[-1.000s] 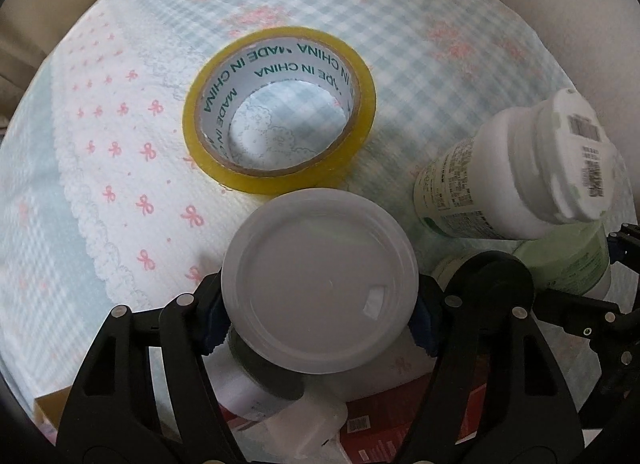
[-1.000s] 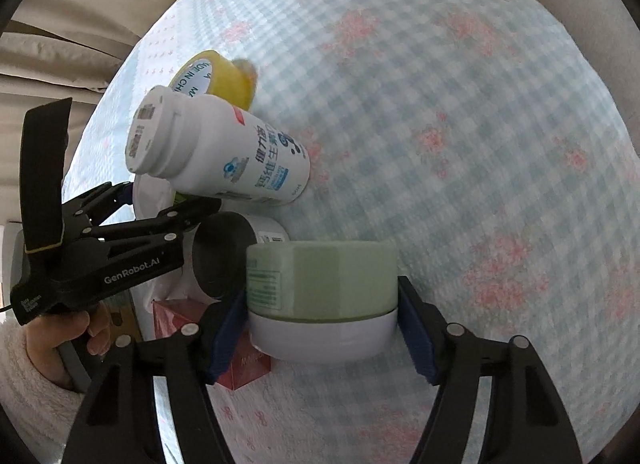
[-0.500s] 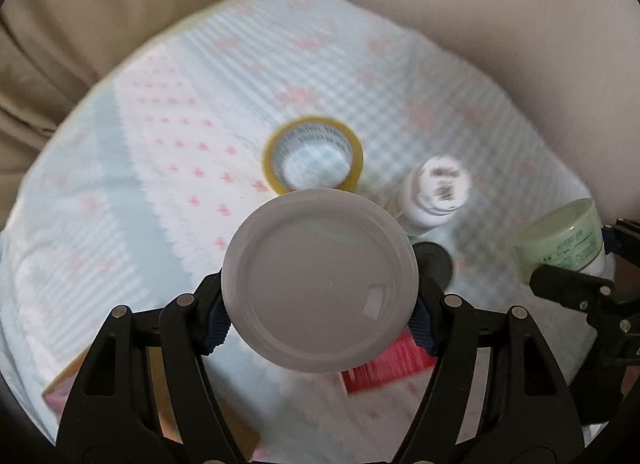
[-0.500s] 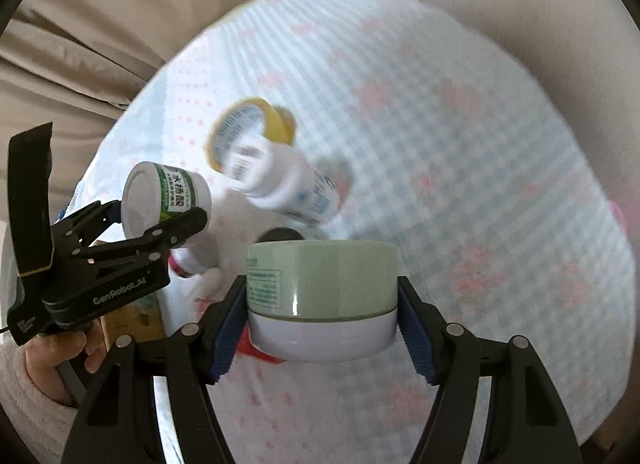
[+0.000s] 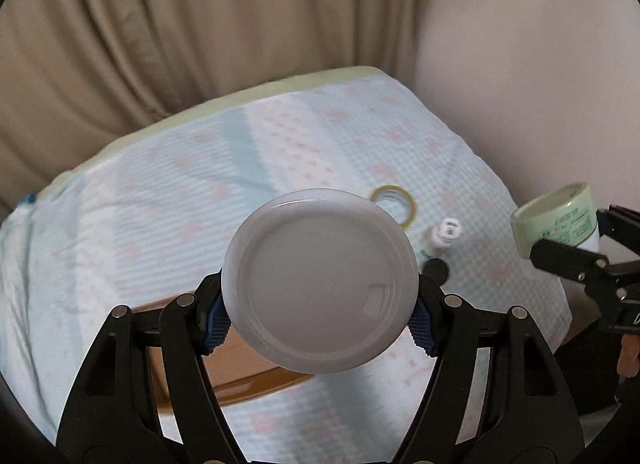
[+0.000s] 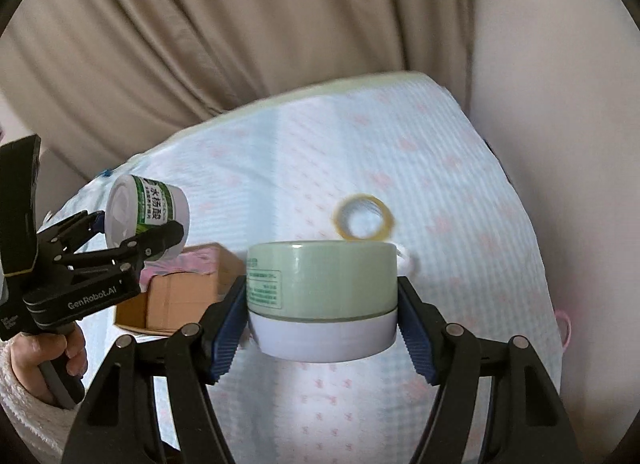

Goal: Organize rigid objects
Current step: 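Carry both jars into the cardboard box and open both tools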

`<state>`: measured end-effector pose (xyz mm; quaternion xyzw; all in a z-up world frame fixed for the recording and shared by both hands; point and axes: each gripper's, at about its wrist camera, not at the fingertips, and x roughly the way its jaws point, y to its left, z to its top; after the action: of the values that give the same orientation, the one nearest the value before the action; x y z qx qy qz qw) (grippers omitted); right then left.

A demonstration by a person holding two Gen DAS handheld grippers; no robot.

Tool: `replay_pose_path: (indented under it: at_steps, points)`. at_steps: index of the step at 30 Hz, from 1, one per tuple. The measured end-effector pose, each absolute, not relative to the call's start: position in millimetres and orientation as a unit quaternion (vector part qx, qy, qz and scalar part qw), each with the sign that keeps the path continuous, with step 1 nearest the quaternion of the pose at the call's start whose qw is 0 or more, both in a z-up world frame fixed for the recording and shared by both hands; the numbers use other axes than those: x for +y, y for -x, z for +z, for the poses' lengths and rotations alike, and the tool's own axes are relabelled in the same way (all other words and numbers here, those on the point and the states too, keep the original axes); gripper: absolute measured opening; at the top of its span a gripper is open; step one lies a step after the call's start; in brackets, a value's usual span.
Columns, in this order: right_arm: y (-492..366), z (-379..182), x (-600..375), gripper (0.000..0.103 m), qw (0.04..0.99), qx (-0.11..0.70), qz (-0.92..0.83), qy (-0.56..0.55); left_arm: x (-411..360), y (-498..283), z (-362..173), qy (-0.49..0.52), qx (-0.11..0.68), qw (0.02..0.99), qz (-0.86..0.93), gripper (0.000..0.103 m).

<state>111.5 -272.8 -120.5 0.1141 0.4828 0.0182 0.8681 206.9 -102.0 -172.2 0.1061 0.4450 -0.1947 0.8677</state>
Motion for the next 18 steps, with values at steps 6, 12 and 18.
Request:
replay_pose_path:
  at_steps: [6, 12, 18]
  points:
    - [-131.5, -101.4, -189.3, 0.066, 0.872, 0.477, 0.066, -0.092, 1.2, -202.3, -167.5, -0.066, 0.462, 0.871, -0.151, 0.068]
    - [-151.1, -111.1, -101.9, 0.066, 0.867, 0.484, 0.077, -0.09, 92.9, -210.3, -191.9, -0.072, 0.486, 0.859, -0.141, 0.068]
    - [-179.2, -158.8, -36.6, 0.066, 0.836, 0.528, 0.046, -0.14, 148.2, -228.4, -242.1, -0.095, 0.519, 0.837, -0.146, 0.068]
